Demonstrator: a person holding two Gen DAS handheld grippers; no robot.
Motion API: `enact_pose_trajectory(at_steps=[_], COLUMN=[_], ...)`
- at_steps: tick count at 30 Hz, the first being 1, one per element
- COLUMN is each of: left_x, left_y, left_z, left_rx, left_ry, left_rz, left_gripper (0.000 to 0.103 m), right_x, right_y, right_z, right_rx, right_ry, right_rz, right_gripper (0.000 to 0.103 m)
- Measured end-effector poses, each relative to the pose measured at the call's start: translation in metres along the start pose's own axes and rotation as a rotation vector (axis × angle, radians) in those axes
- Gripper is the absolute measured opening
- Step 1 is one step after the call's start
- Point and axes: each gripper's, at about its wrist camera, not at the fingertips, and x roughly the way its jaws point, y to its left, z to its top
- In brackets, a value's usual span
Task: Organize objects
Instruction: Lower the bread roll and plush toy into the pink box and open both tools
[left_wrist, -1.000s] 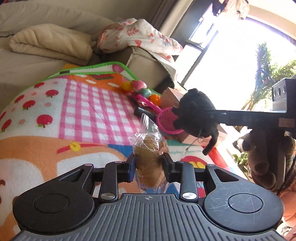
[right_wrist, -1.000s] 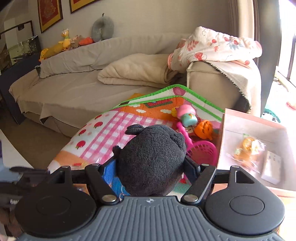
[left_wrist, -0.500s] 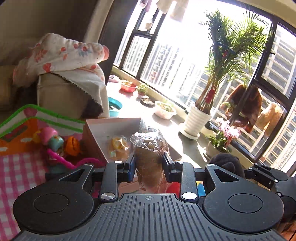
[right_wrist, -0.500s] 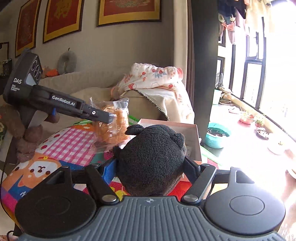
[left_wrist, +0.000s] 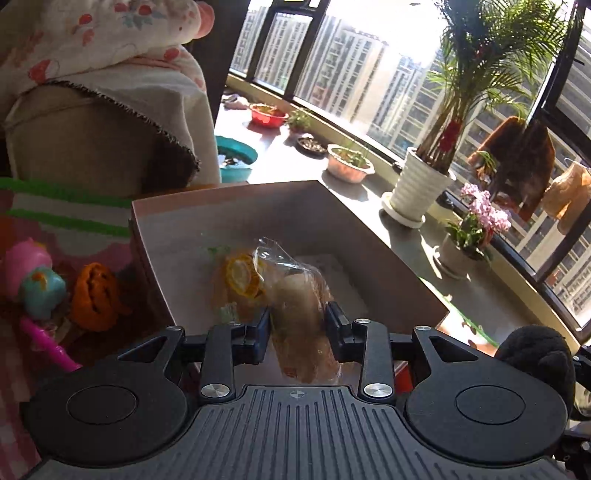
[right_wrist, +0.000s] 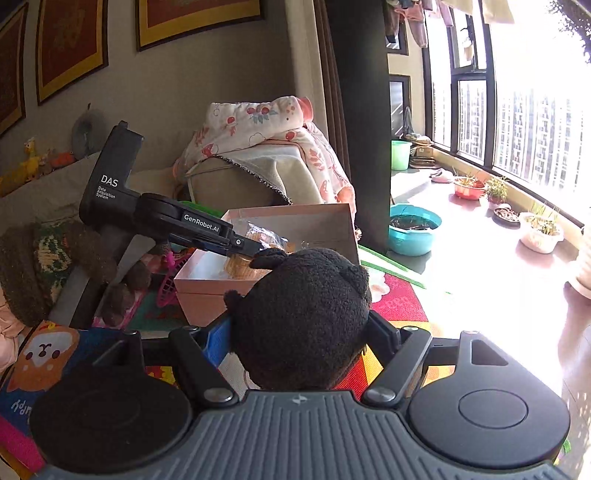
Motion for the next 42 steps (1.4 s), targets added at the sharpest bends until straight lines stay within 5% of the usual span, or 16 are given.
enact_pose_trajectory(at_steps=[5,11,18,24,28,32,42], left_x=[-0.026,-0.089,-0.127,-0.14,-0.147,-0.152,-0.137], left_y=[-0.008,-0.008,0.002,0.018,0.033,0.047,0.059], left_z=[-0.001,-0.005,-0.068,-0.106,-0.123,-0.136,-0.14], left_rx=[0.042,-0.032,-0.113,-0.168,-0.213,-0.266,-0.315], left_ry=[-0.11,-0.283,-0.252,-0.205,-0.188,-0.183,-0.158], left_rz=[0.079,0.072,0.071,0.1,0.13,0.153,0.152], left_gripper=[0.039,0.039,0.039,0.039,0.039,0.039,0.039], right_x=[0.004,0.006,0.026,0.111,0.17,0.207,0.152], right_y=[0.003,0.004,-0.003,-0.012,-0.007,-0.013,-0.013], right_z=[-0.001,0.016,0.102,0.159,0.156,0.137,0.109], right_rx=[0.003,-0.003,0.04,0.15,0.135,0.209,0.182], right_ry=[0.015,-0.008,-0.126,-0.024,0.047,0.169,0.101], right_rz=[-0.004,-0.014,0.005,0.02,-0.092,-0.079,-0.075], right_gripper=[0.074,0.074,0.074,0.074,0.074,0.078,0.086])
